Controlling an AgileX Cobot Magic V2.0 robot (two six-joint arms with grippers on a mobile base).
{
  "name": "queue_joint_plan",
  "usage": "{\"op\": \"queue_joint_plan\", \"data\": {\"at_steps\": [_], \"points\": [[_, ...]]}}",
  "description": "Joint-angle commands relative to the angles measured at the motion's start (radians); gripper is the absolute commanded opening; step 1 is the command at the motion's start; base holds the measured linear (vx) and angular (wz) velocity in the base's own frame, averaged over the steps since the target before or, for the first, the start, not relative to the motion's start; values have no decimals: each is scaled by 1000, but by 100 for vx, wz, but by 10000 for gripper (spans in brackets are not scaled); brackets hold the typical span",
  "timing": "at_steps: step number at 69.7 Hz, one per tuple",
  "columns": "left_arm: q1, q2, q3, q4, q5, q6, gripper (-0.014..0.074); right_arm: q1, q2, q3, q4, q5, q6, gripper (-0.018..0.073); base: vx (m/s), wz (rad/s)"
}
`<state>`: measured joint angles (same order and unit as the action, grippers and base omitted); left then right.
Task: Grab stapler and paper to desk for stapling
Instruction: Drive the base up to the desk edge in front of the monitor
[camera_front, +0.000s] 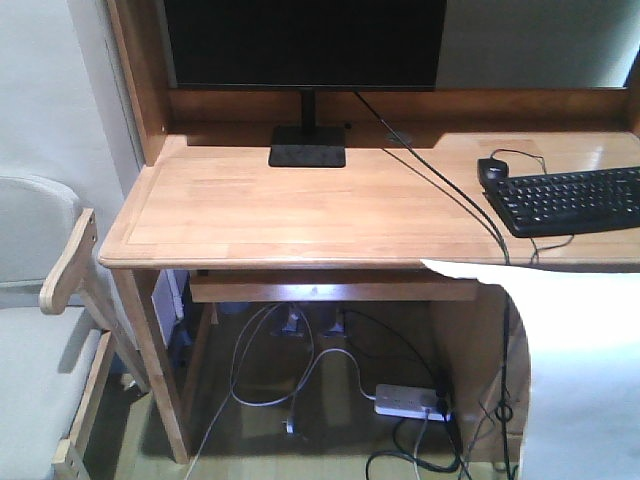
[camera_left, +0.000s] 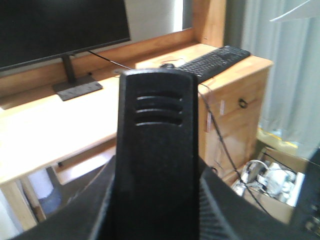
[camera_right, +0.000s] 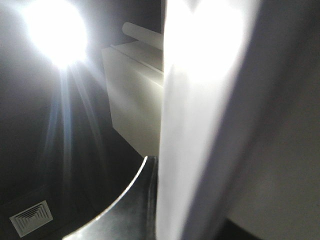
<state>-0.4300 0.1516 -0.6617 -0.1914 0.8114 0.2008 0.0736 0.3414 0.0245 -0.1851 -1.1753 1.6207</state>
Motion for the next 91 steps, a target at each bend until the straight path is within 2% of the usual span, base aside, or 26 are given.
{"op": "queue_joint_plan", "data": {"at_steps": [1, 91], "points": [[-1, 14, -27, -19, -117, -4, -6, -5, 8, -20, -2, -121, -16, -5, 22, 10], [-1, 14, -27, -19, -117, -4, -6, -5, 8, -20, -3, -121, -16, -5, 21, 2]]}}
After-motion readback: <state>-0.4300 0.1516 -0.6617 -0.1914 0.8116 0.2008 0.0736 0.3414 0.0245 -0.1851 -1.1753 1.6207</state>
